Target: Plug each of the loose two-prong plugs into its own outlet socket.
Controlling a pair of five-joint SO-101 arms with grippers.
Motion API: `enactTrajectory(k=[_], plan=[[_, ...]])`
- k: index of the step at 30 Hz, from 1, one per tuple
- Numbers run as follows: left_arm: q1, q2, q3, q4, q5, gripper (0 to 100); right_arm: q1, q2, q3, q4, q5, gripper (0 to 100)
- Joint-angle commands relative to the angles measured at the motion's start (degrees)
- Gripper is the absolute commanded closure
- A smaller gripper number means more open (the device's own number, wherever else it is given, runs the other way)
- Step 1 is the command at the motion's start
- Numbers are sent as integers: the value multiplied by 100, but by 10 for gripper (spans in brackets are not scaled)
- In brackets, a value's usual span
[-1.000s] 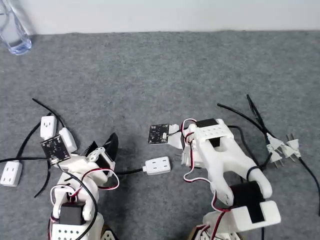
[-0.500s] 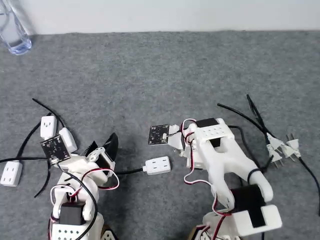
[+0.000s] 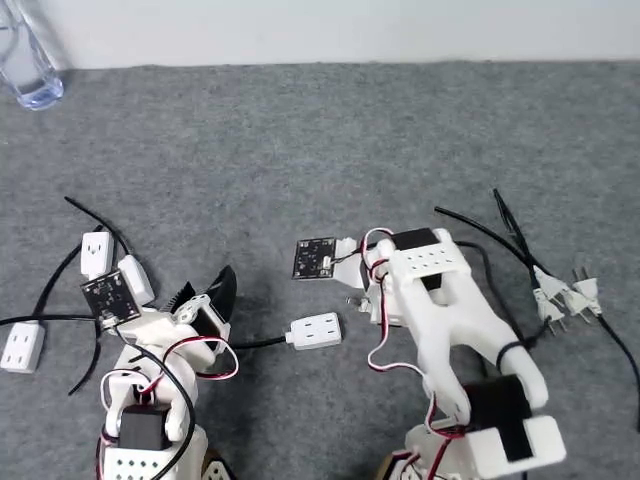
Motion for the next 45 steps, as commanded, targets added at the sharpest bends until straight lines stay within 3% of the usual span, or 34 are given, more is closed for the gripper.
enactTrajectory(k=[1,9,20,27,34,45], plan=[[9,-18,-22,35,35,771,-22,136,-413,-365,-53,852],[9,-18,-22,18,35,771,145,374,-1187,40,-53,852],[9,-18,-22,26,35,771,-22,356,-1169,259,-88,852],[9,-9,-13,35,35,771,251,505,-1125,-356,-62,852],[9,-9,-13,18,35,771,-57,1429,-1336,-312,-79,852],[9,-9,-13,18,35,771,-567,1182,-1327,673,-105,894]])
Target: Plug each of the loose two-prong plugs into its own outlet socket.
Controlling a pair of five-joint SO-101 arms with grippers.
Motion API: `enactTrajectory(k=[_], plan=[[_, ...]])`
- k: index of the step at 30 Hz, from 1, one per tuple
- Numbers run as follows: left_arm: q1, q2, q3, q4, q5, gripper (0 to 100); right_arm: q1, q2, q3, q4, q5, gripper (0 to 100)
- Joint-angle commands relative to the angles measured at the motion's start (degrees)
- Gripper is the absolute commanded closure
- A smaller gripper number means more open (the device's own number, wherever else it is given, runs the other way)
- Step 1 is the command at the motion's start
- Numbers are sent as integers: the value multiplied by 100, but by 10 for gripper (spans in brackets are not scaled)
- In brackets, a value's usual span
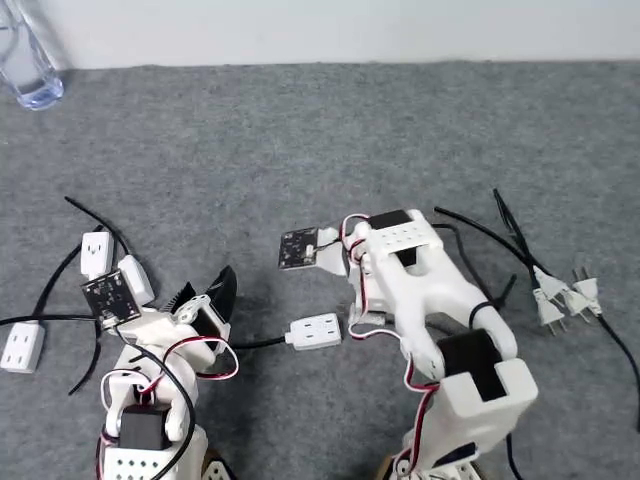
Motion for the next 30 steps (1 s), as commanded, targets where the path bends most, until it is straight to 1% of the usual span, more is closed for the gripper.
enactTrajectory(k=[1,5,15,18,22,25,30], plan=[[18,-9,-22,18,35,771,-251,-286,-97,382,-123,894],[18,-9,-22,26,35,771,-295,-488,-79,462,-440,894],[18,-9,-22,26,35,771,-251,-1033,-88,927,-484,894],[18,-9,-22,26,35,771,-347,-1367,-88,1226,-492,893],[18,-9,-22,26,35,771,-690,-1648,70,1666,-686,890],[18,-9,-22,35,35,771,-884,-1780,440,1631,-686,860],[18,-9,-22,35,35,771,-901,-1824,932,1007,-695,854]])
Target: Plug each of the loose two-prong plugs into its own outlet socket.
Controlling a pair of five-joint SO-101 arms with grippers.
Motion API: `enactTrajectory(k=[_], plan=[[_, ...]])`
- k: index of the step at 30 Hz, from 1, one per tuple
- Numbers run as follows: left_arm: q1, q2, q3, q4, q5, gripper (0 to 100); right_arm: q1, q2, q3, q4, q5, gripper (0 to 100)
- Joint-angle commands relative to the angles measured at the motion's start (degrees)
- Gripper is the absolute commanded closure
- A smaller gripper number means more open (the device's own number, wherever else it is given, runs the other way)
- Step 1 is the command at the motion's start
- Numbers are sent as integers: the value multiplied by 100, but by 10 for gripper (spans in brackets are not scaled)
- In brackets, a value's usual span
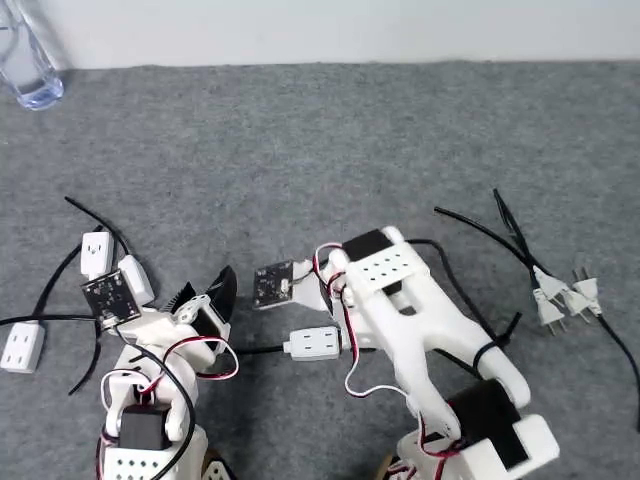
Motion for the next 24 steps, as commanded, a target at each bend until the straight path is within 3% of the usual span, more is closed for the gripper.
enactTrajectory(k=[1,24], plan=[[18,-9,-22,35,35,771,-31,-242,176,-365,-53,854],[26,-9,-22,123,35,771,-145,-277,369,-848,-290,854]])
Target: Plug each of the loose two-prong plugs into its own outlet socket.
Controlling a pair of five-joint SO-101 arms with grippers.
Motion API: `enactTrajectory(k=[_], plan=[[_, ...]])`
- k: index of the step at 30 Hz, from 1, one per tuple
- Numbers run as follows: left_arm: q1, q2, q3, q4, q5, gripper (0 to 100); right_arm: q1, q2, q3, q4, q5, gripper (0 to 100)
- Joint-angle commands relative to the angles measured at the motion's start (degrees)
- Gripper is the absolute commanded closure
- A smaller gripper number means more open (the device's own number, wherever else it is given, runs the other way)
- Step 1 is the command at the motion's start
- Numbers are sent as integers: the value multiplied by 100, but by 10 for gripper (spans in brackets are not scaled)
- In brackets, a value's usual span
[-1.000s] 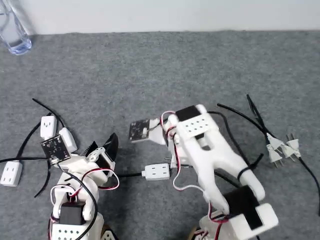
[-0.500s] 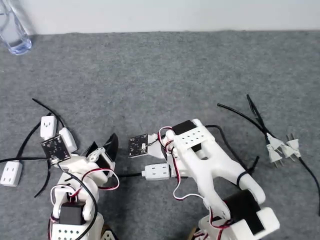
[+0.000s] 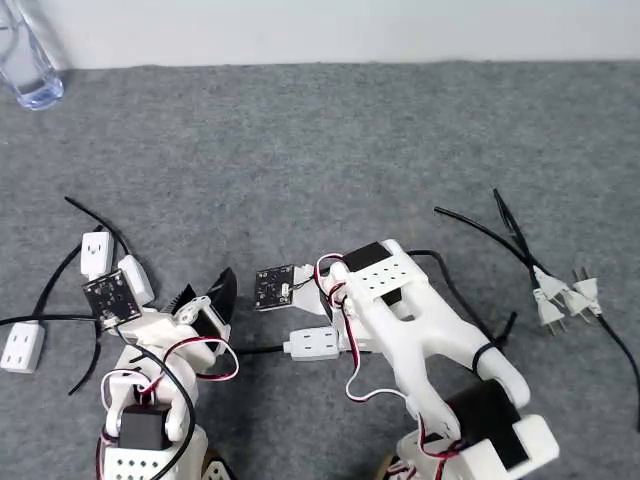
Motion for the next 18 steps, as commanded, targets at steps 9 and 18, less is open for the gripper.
enactTrajectory(k=[9,18], plan=[[26,-9,-22,26,35,771,-145,-303,-88,-92,-62,850],[26,-9,-22,26,35,771,22,-242,-703,303,-26,850]])
